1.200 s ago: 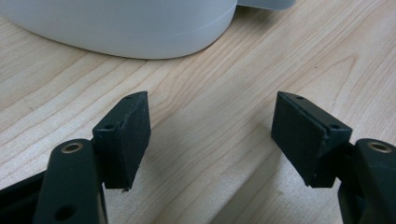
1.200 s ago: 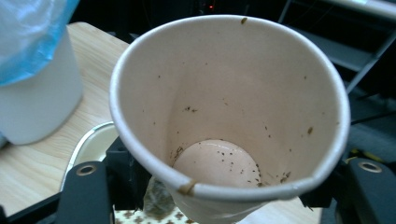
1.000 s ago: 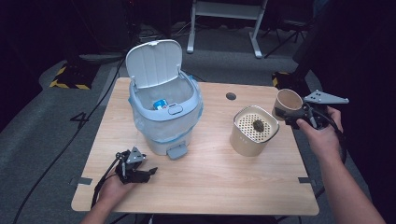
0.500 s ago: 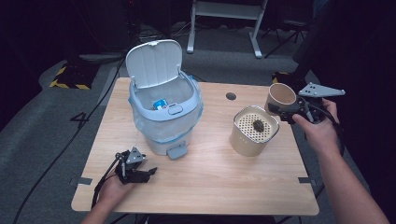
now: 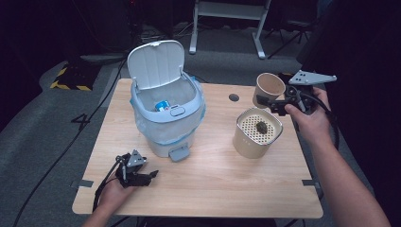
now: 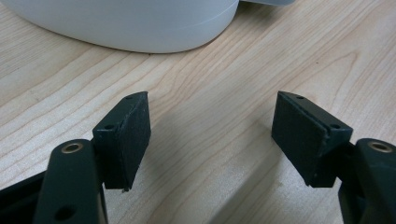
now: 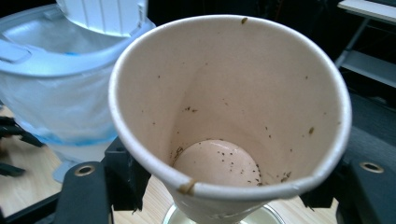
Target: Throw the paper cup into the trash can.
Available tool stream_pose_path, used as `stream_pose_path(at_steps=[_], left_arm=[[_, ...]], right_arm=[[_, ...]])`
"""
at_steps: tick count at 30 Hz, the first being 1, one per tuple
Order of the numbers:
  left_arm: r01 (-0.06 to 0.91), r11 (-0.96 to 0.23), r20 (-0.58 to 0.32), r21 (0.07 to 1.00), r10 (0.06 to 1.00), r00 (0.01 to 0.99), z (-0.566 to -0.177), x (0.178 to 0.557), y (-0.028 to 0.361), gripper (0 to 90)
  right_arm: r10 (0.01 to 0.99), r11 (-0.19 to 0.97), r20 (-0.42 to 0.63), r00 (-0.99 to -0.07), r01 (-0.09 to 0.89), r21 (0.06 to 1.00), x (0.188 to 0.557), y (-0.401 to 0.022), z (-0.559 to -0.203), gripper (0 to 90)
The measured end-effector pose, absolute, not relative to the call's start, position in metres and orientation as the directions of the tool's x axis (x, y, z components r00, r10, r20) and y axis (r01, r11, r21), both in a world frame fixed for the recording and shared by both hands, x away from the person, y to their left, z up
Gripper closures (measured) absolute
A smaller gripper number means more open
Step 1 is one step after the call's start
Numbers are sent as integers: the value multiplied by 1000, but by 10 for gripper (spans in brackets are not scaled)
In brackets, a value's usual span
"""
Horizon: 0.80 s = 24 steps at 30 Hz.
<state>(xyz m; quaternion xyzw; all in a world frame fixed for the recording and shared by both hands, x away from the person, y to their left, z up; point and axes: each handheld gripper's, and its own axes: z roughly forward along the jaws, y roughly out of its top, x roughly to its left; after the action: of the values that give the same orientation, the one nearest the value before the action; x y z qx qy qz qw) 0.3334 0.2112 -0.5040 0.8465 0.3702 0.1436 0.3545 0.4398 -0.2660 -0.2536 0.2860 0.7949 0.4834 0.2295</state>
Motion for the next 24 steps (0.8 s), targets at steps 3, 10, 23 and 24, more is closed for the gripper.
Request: stream_pose_path(at_steps=[3, 10, 23, 24], left_arm=[[525, -475, -18, 707, 729, 684, -504, 333, 211, 285], [525, -475, -19, 706, 729, 685, -504, 333, 211, 285], [526, -476, -22, 705, 726, 687, -504, 333, 212, 280], [526, -476, -22, 705, 727, 686, -504, 333, 212, 280]], right_arm=[[659, 364, -79, -748, 225, 904, 443, -252, -246, 319], [625, 376, -99, -774, 187, 907, 445, -221, -233, 318], [537, 350, -42, -842, 178, 920, 454, -170, -221, 317], [530, 348, -37, -847, 178, 921, 455, -165, -220, 317]])
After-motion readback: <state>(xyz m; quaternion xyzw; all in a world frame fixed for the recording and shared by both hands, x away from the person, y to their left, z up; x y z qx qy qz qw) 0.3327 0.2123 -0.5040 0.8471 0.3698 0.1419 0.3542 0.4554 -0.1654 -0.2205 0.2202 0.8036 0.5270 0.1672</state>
